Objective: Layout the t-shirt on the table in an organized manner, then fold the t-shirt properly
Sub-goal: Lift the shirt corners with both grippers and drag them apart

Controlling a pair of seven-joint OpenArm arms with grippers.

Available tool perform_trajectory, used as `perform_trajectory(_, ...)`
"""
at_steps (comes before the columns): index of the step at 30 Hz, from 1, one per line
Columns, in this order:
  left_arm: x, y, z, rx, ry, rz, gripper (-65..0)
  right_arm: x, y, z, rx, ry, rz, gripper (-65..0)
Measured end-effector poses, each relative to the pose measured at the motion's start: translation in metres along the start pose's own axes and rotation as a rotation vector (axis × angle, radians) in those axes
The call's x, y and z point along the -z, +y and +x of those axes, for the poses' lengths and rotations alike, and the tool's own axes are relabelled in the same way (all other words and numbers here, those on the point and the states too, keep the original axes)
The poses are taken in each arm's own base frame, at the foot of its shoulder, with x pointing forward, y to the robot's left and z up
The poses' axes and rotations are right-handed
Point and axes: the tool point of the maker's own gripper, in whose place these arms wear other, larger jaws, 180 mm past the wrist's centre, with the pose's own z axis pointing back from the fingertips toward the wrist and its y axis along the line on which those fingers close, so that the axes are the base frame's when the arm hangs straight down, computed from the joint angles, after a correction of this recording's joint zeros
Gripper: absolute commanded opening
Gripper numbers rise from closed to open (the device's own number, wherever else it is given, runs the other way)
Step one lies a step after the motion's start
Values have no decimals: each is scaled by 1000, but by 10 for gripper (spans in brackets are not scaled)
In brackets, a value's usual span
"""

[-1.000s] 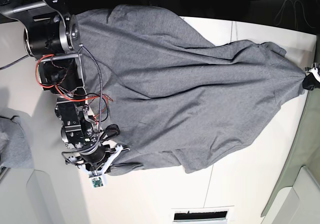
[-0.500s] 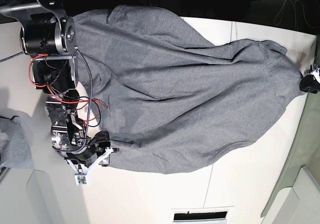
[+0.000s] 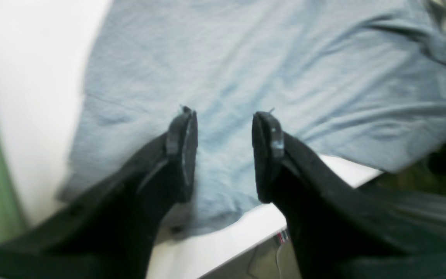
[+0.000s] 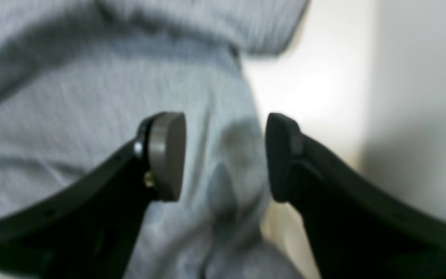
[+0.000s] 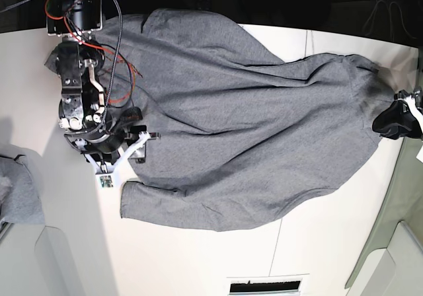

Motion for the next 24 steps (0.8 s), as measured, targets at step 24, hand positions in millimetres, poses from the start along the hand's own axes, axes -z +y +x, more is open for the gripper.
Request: perform_trajectory(24,11,-122,-88,-91,77,-199,-392,-56,-64,-71,-16,136,65,-323)
